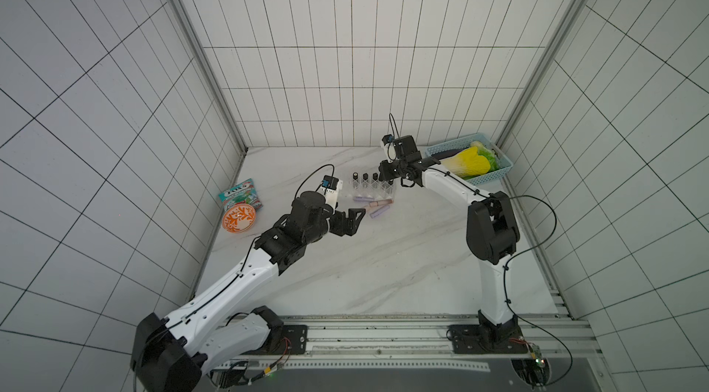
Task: Arrange the lipsticks in the organizer
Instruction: Place the lipstick in the storage box.
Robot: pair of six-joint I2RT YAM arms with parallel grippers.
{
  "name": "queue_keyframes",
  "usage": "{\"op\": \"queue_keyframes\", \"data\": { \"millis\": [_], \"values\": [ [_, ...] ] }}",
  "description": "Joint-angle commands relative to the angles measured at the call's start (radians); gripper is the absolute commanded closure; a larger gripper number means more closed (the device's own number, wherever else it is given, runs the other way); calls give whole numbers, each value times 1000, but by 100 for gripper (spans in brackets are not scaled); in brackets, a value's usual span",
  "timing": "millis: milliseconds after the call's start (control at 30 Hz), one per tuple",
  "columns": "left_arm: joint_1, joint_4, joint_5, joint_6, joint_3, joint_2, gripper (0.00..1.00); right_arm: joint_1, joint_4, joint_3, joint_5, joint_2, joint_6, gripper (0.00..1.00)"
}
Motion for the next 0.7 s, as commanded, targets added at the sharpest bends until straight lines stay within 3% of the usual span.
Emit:
{"op": "queue_keyframes", "data": {
  "millis": [0,467,533,667],
  "values": [
    [4,22,3,-1,-9,-16,6,-4,-1,33,-23,19,13,87],
    [10,27,13,-5,-7,-11,6,-4,-25,46,-10,59,-4,82],
    [11,27,14,-6,-8,-11,7,-3,-26,39,-12,54,-6,76],
    [12,27,14,-4,-8,-10,7,-3,-25,23,-23,30,-9,52]
  ]
}}
